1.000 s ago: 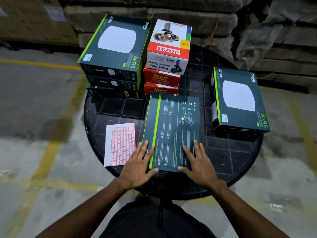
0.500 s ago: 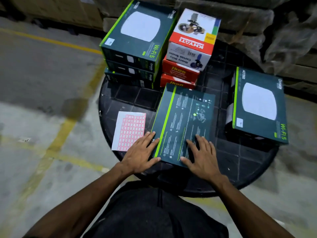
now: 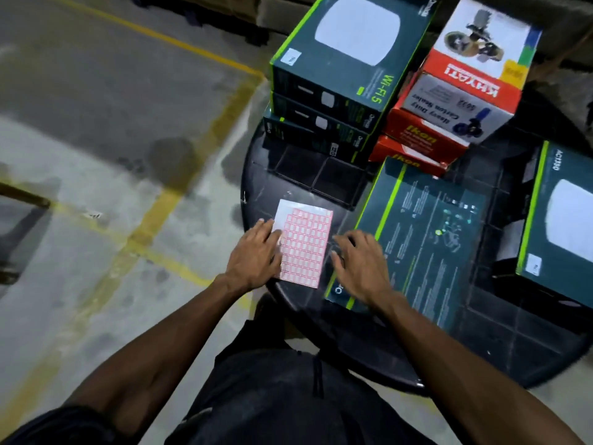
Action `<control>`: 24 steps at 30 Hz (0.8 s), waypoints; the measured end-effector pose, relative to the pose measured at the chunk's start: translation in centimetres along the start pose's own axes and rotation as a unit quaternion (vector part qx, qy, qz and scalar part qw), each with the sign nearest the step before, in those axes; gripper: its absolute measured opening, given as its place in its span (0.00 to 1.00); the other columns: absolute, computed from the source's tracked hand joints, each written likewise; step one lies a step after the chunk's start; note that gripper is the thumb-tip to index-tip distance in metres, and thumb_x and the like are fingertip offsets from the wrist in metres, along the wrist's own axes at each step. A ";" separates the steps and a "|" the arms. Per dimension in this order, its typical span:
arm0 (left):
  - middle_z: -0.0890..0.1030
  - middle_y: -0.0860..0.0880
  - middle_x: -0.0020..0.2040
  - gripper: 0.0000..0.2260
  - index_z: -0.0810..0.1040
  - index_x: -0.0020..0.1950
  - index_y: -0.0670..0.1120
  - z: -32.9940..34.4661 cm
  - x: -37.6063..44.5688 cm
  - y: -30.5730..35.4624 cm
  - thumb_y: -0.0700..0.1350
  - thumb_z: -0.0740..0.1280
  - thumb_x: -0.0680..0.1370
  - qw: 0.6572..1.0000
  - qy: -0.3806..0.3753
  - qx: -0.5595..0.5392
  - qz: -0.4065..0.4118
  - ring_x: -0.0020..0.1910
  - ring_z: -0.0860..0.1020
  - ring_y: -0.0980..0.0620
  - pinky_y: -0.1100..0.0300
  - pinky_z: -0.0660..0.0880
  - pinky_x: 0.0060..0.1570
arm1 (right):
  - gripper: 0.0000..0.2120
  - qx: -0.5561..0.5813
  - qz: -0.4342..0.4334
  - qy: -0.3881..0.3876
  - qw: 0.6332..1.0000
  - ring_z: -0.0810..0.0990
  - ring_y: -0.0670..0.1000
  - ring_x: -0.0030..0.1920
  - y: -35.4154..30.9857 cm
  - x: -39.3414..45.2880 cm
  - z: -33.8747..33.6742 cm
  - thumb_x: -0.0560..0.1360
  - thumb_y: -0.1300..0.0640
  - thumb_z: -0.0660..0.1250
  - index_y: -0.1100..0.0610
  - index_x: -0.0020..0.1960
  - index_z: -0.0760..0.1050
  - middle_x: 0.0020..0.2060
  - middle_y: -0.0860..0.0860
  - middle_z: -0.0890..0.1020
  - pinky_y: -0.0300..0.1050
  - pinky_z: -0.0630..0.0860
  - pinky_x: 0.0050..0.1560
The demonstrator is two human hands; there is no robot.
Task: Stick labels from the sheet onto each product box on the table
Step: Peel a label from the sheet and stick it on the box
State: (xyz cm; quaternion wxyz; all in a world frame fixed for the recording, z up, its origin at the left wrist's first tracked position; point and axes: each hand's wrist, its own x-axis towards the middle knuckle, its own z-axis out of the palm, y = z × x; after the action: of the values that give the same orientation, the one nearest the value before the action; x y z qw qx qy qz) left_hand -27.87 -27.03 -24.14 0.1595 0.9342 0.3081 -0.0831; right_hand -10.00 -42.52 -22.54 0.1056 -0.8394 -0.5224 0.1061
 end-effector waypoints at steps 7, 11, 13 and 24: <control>0.52 0.46 0.80 0.29 0.53 0.79 0.46 -1.1 5.4 -4.2 0.56 0.52 0.81 0.992 -0.086 0.062 0.075 0.78 0.49 0.44 0.47 0.49 0.76 | 0.15 0.014 0.082 -0.055 0.995 0.73 0.58 0.55 -5.1 6.6 1.4 0.79 0.53 0.62 0.57 0.64 0.76 0.56 0.56 0.78 0.52 0.71 0.55; 0.49 0.49 0.80 0.30 0.49 0.80 0.49 -1.3 7.2 -5.3 0.58 0.53 0.82 0.984 -0.105 0.081 0.121 0.79 0.45 0.46 0.48 0.44 0.75 | 0.14 0.070 0.154 -0.056 0.984 0.73 0.58 0.58 -6.5 9.5 2.7 0.80 0.53 0.61 0.57 0.63 0.76 0.56 0.57 0.77 0.52 0.73 0.56; 0.49 0.50 0.80 0.29 0.50 0.80 0.49 -1.2 7.6 -5.8 0.58 0.54 0.82 0.979 -0.114 0.094 0.143 0.79 0.45 0.46 0.48 0.43 0.75 | 0.14 0.067 0.160 -0.059 0.983 0.73 0.57 0.58 -7.0 10.4 3.2 0.81 0.52 0.61 0.56 0.63 0.76 0.56 0.56 0.76 0.52 0.74 0.56; 0.56 0.49 0.79 0.28 0.57 0.78 0.48 -1.2 8.0 -6.0 0.59 0.55 0.81 0.980 -0.085 0.087 0.155 0.78 0.49 0.45 0.47 0.42 0.75 | 0.07 -0.049 0.133 -0.037 0.989 0.73 0.53 0.47 -8.5 11.6 4.7 0.78 0.55 0.67 0.56 0.52 0.81 0.48 0.53 0.76 0.46 0.69 0.45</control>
State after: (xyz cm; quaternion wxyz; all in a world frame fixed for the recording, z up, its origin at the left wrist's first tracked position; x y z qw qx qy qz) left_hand -25.03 -17.63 -26.55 0.1141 0.9704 0.1369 -0.1630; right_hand -13.64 -28.13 -25.34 0.0301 -0.9009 -0.4146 0.1248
